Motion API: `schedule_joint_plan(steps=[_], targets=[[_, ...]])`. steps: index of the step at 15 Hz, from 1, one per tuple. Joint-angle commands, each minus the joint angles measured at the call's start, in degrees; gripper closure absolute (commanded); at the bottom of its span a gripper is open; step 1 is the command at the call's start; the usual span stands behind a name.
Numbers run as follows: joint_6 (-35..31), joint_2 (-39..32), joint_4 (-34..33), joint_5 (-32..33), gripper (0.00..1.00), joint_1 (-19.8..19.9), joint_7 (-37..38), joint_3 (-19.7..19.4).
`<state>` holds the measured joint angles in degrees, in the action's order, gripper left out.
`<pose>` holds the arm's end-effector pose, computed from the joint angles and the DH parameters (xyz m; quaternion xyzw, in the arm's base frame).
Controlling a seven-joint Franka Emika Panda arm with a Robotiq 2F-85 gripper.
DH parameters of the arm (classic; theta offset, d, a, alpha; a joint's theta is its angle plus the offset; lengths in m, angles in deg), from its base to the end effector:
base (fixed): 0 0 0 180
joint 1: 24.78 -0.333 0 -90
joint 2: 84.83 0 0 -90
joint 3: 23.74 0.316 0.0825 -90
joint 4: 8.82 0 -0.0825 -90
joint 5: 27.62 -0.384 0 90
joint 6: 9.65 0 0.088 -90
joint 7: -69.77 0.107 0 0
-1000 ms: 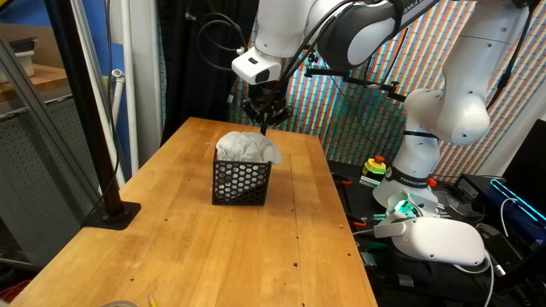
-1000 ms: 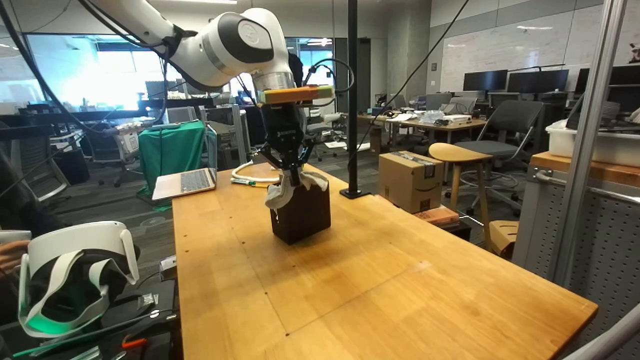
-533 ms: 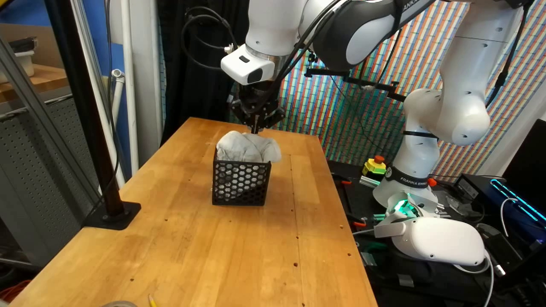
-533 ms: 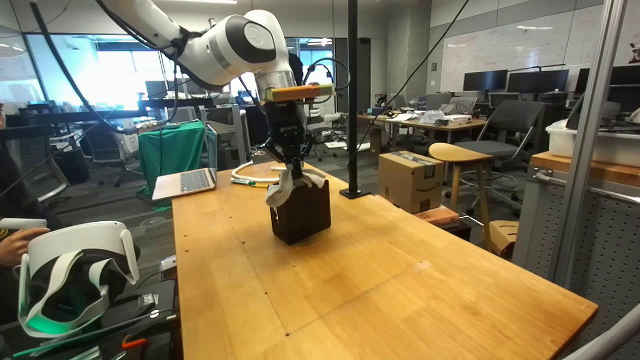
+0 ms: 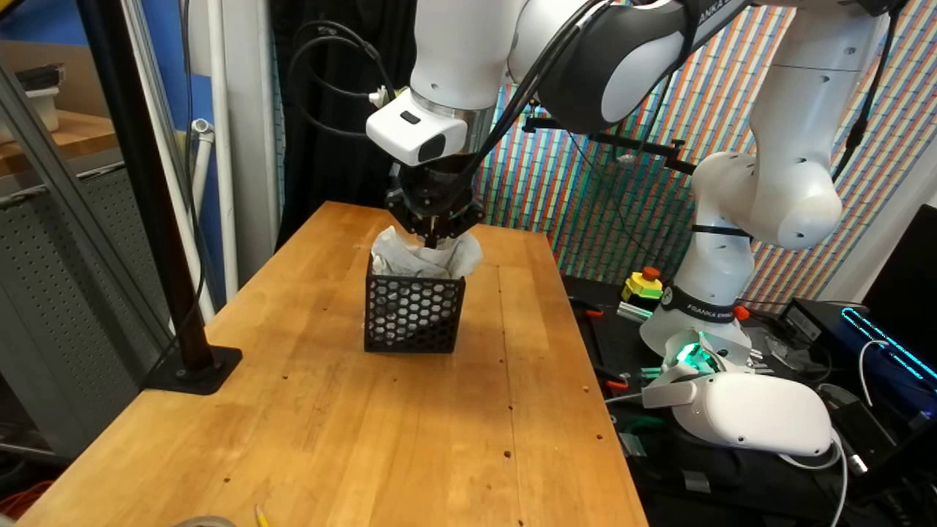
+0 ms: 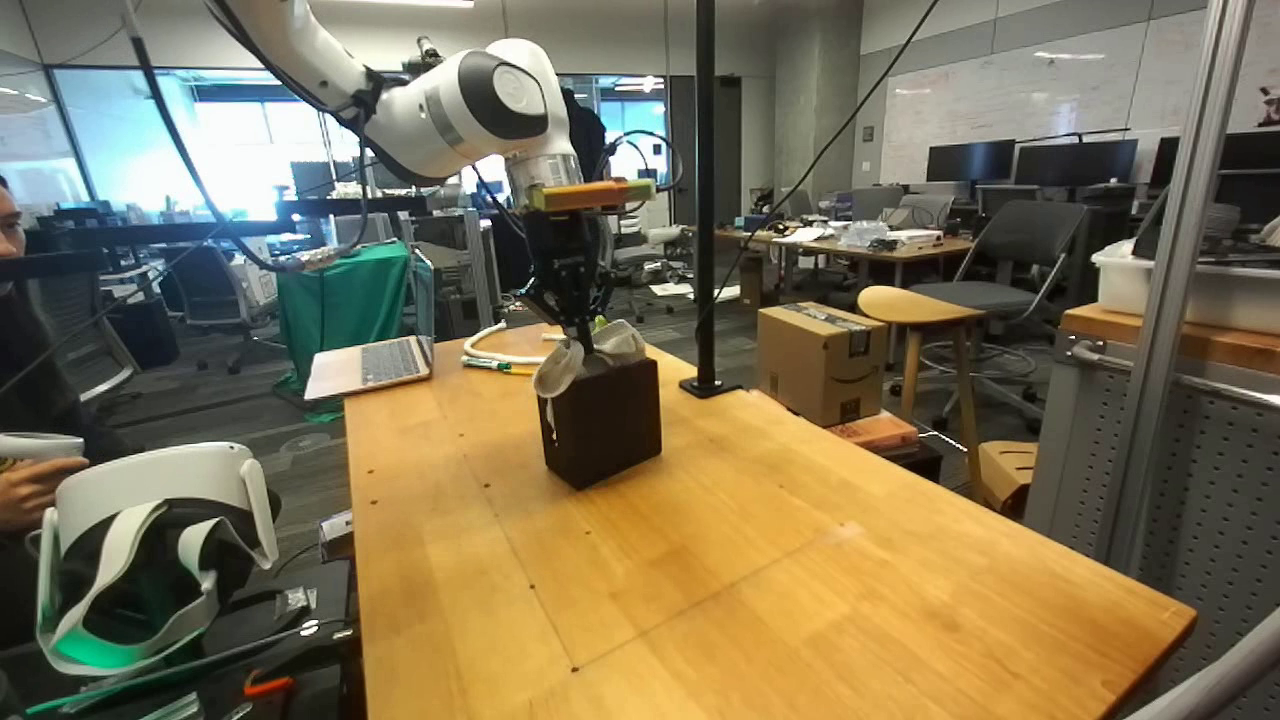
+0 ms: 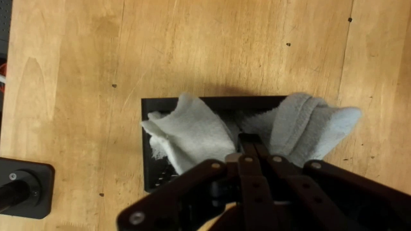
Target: Place the towel in the basket
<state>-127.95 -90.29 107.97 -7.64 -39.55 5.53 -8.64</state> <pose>0.4981 0.2629 0.3958 0.6081 0.7812 -0.0706 0.1223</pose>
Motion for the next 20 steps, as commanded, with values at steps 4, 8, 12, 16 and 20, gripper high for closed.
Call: schedule_joint_plan(steps=[4,8,12,16,20], targets=[[-0.51,-2.91,-1.88,-1.67,0.94,-0.14,-1.14,0.74],[-2.46,-4.25,-1.72,-2.7,0.94,0.61,-2.32,0.46],[-5.77,-5.14,-1.32,-4.07,0.95,2.19,-3.66,-0.31],[-9.72,-5.75,0.46,-8.75,0.94,5.11,-7.23,-1.49],[-14.88,-9.01,1.17,-16.73,0.95,7.75,-13.25,-1.28]])
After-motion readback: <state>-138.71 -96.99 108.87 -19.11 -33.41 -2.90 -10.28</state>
